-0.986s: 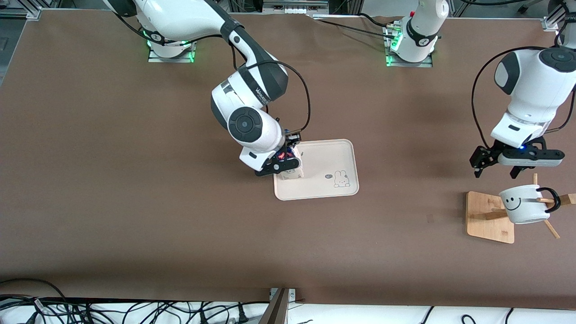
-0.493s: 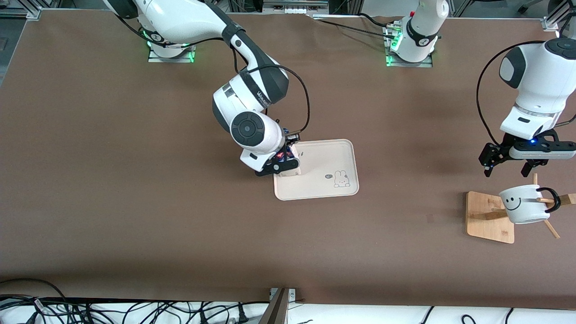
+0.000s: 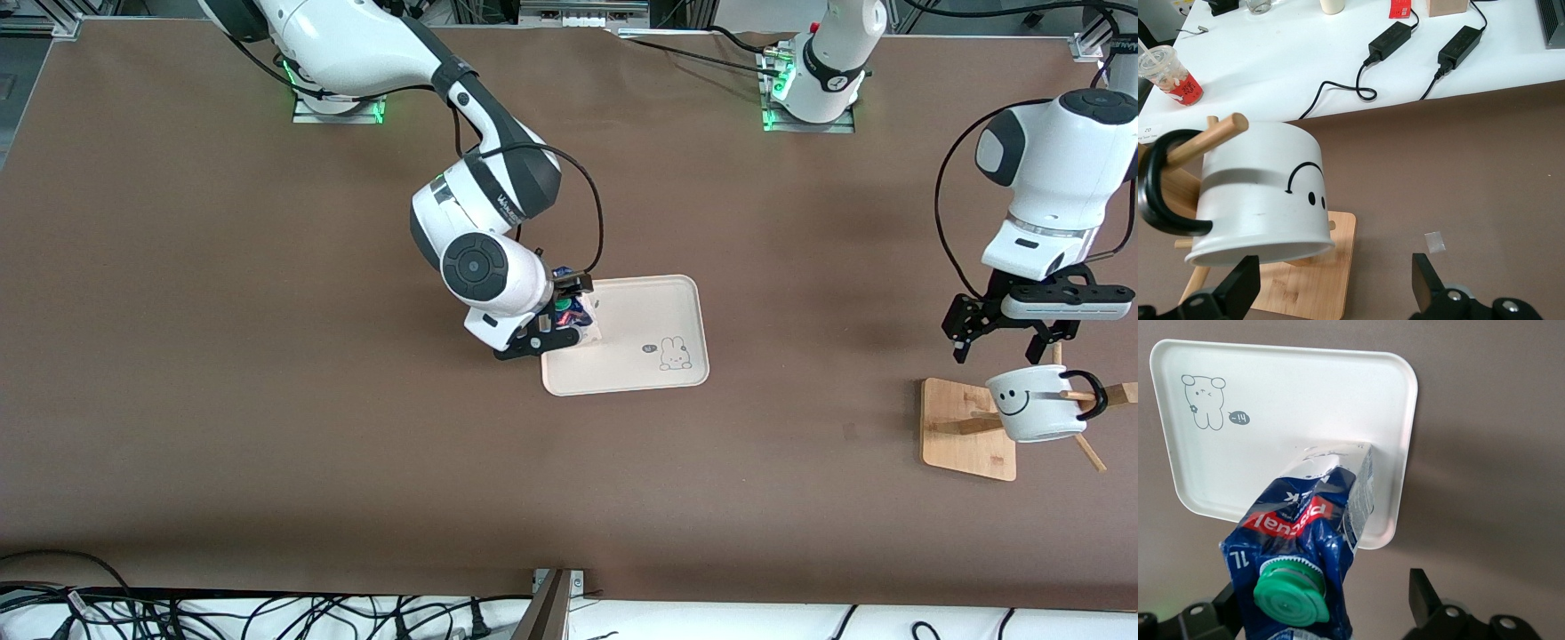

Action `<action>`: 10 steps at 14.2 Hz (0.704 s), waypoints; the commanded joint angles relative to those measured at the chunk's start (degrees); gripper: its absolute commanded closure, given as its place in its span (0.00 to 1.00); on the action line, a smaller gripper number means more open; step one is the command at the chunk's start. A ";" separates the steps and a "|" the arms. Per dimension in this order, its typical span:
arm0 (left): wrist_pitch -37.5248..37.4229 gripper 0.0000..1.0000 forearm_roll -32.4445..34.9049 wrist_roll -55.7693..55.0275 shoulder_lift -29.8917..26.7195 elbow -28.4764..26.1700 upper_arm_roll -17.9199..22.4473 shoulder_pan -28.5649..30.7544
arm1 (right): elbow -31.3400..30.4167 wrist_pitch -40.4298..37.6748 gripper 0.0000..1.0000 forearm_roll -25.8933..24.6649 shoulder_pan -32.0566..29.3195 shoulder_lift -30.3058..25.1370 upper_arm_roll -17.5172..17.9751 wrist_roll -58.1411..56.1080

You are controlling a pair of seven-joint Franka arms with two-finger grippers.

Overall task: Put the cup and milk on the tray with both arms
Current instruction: 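Lower the carton onto the tray while the left gripper reaches the mug, then open the right gripper and withdraw while the left gripper grasps the mug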

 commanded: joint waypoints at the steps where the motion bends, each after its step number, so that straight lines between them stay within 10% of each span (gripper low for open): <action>1: 1.66 0.00 1.34 0.48 0.77 -0.01 0.09 0.47 | 0.29 0.35 0.00 0.65 -0.11 -0.32 0.35 0.33; 10: 6.76 0.00 0.99 0.48 4.73 2.01 0.27 0.47 | 0.29 -1.31 0.00 0.04 4.01 -5.76 0.61 5.43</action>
